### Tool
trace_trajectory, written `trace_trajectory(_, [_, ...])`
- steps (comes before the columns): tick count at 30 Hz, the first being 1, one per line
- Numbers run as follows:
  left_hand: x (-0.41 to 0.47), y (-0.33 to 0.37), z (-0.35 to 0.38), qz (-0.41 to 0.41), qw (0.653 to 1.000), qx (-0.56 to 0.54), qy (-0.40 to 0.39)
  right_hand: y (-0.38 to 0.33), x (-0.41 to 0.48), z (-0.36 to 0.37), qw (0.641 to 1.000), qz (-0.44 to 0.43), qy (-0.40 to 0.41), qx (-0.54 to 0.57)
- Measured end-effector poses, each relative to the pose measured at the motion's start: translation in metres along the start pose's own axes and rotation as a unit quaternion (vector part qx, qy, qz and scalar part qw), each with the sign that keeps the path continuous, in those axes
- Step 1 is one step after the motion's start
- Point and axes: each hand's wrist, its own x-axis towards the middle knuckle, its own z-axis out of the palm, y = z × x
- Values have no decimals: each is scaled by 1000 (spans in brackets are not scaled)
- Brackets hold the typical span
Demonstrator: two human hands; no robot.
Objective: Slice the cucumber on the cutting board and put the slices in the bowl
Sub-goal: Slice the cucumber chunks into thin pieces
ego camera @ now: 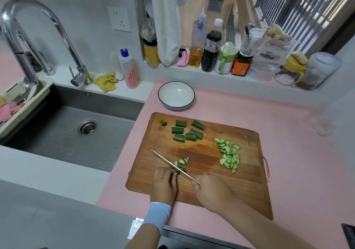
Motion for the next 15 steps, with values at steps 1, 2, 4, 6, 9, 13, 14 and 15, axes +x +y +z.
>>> trace_trajectory(1, [0, 0, 0, 4, 1000, 1, 1, -3, 2, 0, 1000, 4, -3, 3])
trace_trajectory(2, [0, 0, 0, 6, 1000, 2, 2, -5, 4, -1, 1000, 9, -3, 7])
trace_trajectory(4, [0, 0, 1, 4, 1000, 2, 2, -6, 6, -1, 1000, 14, 2, 11])
trace_trajectory(6, [-1, 0, 1, 1, 1000, 2, 1, -5, 6, 0, 1000, 12, 4, 13])
trace_trajectory(9, [0, 1, 0, 3, 1000, 5, 4, -2, 5, 2, 1000, 6, 9, 14])
trace_trajectory(13, [-1, 1, 0, -3, 1000, 6, 3, 4, -3, 3, 999, -11, 22, 20])
trace_trajectory(14, [-1, 1, 0, -5, 1000, 4, 1, 6, -5, 2, 999, -15, 24, 23])
trace_trajectory(15, [-1, 0, 1, -7, 1000, 4, -1, 8, -8, 1, 999, -16, 25, 26])
